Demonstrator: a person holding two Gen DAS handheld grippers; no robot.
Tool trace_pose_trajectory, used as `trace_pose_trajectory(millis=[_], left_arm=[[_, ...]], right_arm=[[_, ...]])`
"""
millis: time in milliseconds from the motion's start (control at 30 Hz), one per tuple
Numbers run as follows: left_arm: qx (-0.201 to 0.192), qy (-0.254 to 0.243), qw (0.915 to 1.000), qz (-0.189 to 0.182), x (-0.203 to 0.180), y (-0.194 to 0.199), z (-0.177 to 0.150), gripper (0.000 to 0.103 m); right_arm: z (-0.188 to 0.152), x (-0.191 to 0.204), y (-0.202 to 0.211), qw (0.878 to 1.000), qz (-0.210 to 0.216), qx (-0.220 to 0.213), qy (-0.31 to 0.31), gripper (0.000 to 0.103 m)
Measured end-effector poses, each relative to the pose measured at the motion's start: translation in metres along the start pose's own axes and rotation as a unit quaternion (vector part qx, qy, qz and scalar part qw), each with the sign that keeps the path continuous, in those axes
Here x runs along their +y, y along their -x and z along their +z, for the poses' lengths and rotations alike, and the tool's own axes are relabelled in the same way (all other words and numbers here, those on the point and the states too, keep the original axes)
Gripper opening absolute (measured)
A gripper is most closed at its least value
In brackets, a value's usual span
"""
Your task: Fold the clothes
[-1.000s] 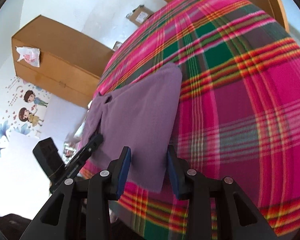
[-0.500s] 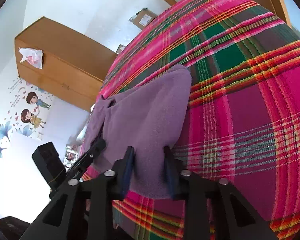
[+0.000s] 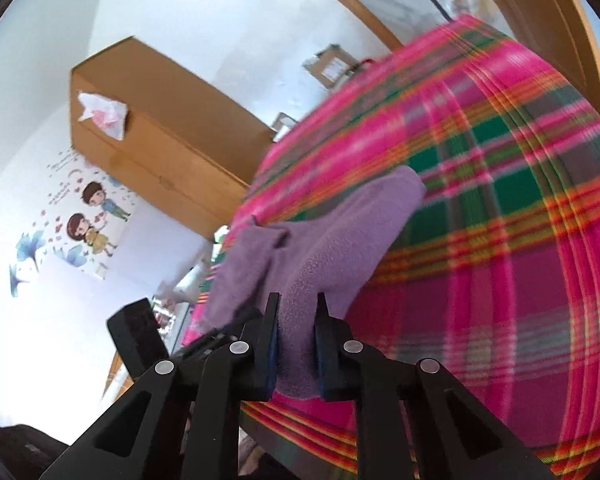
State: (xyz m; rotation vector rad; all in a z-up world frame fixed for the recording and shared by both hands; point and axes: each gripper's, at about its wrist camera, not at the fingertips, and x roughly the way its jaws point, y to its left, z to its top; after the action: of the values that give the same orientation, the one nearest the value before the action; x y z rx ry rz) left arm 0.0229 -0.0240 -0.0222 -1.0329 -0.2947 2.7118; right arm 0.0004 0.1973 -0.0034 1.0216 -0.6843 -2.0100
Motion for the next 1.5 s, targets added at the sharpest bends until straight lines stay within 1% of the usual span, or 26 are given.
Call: trace_pose_trajectory(millis=[233,333,467,600,700,833,1033,1233,1400,1500], left_arm=[[-0.028,0.000,0.9992,0.027,0.008,0.015,0.012,0.014],[-0.024,0.006,0.9988,0.042,0.016,0.011,0.015,0.014],[-0.005,0.013,0.9990,0.041,0.024,-0.002,0.015,0.014],[0.001,0.012,0.9995,0.027,0.023,-0.008,0.011,0.014],[-0.007,0.017,0.9996,0.021,0.024,-0.001,0.010,0.014],[-0.028,0.027,0.9989,0.026,0.032,0.017,0.009,0.014],[-0.046,0.052,0.9968,0.041,0.053,0.037,0.005,0.014],[-0.060,0.084,0.9926,0.064,0.081,0.055,-0.004,0.014],[-0.073,0.113,0.9868,0.089,0.107,0.078,-0.015,0.014],[-0.077,0.127,0.9837,0.101,0.120,0.087,-0.020,0.014]], right_arm=[[0.023,0.035,-0.007,0.999,0.020,-0.003,0.046,0.014],[0.033,0.052,-0.013,0.997,0.029,-0.002,0.065,0.014],[0.042,0.073,-0.023,0.995,0.041,0.002,0.088,0.014],[0.049,0.091,-0.037,0.993,0.049,0.007,0.104,0.014],[0.055,0.103,-0.048,0.992,0.054,0.013,0.113,0.015],[0.062,0.123,-0.067,0.989,0.060,0.023,0.130,0.015],[0.070,0.150,-0.106,0.985,0.071,0.047,0.152,0.015],[0.068,0.170,-0.162,0.979,0.071,0.088,0.171,0.015],[0.066,0.187,-0.209,0.972,0.071,0.122,0.186,0.015],[0.058,0.193,-0.243,0.967,0.064,0.150,0.193,0.016]])
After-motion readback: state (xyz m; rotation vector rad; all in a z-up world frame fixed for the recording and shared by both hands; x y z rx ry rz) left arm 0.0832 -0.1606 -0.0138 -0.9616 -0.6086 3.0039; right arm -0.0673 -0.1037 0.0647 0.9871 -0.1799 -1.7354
